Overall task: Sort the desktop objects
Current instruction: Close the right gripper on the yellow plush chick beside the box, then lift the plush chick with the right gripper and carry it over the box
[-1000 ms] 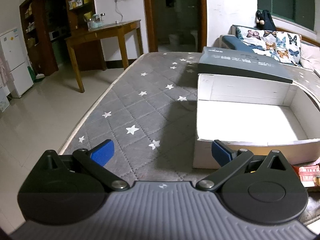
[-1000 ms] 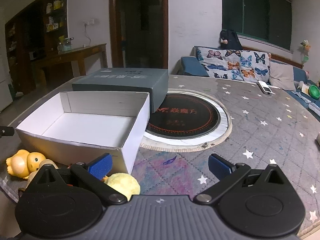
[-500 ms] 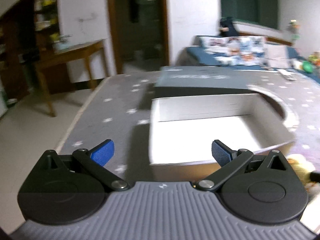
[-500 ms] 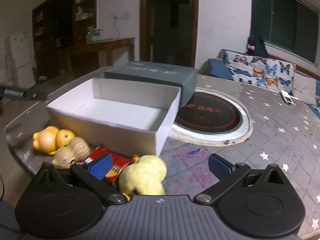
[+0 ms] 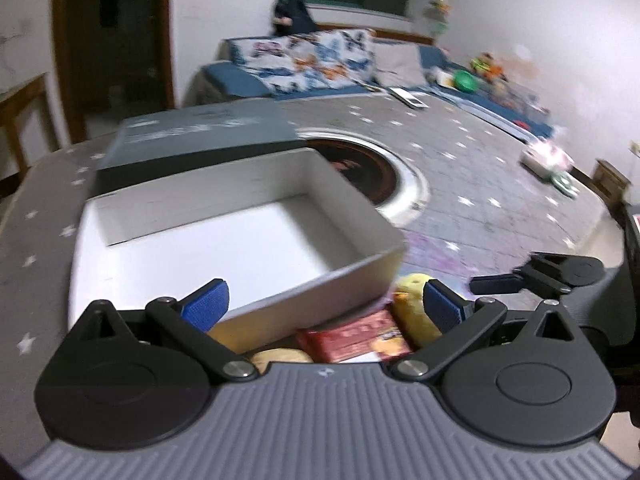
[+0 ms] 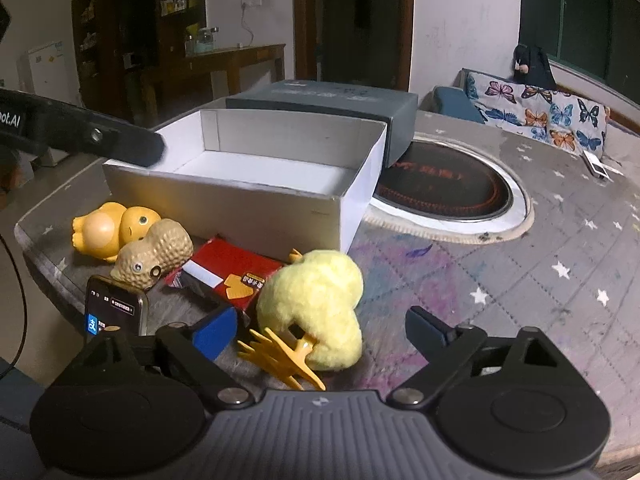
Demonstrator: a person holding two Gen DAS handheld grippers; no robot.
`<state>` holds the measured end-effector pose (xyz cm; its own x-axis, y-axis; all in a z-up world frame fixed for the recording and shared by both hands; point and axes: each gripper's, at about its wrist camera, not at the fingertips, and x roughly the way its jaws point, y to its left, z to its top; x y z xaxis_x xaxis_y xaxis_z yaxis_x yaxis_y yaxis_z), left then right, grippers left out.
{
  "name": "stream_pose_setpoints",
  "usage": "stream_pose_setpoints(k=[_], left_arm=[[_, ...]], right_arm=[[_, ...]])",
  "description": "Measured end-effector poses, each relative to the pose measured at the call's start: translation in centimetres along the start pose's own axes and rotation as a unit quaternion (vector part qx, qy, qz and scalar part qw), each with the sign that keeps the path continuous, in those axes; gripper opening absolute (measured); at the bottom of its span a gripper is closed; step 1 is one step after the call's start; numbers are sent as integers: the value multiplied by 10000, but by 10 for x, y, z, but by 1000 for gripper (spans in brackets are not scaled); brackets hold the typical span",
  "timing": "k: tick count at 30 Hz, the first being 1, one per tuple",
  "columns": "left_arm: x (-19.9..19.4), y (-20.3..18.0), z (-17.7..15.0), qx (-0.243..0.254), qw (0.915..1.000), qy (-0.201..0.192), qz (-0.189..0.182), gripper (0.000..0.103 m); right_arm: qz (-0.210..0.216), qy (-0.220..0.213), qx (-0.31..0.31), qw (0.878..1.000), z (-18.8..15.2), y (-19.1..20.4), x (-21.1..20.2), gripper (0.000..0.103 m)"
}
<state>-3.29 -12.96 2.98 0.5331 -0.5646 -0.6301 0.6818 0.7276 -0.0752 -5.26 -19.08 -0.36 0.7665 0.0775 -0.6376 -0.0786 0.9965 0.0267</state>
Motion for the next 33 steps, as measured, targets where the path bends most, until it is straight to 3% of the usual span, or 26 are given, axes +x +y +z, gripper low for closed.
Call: stream_pose_setpoints(k=[4, 9, 19, 28, 33], left_arm=[[20, -8, 4, 95, 9991, 206, -366, 103], [45, -20, 9, 220, 9971, 446, -570, 103], [70, -35, 19, 308, 9923, 709, -969, 103], [102, -38, 21, 109, 9817, 1043, -1592, 90], [98, -29, 27, 17, 9787, 984, -1799, 84]], right_arm=[[113, 46, 87, 9999, -2, -3, 2, 80], [228, 58, 228, 9995, -5, -10, 2, 72], [457, 68, 292, 9985, -11, -25, 8, 71], [631, 24, 384, 9973, -8, -21, 12, 65], [609, -89, 492, 9969, -4, -24, 9, 65]])
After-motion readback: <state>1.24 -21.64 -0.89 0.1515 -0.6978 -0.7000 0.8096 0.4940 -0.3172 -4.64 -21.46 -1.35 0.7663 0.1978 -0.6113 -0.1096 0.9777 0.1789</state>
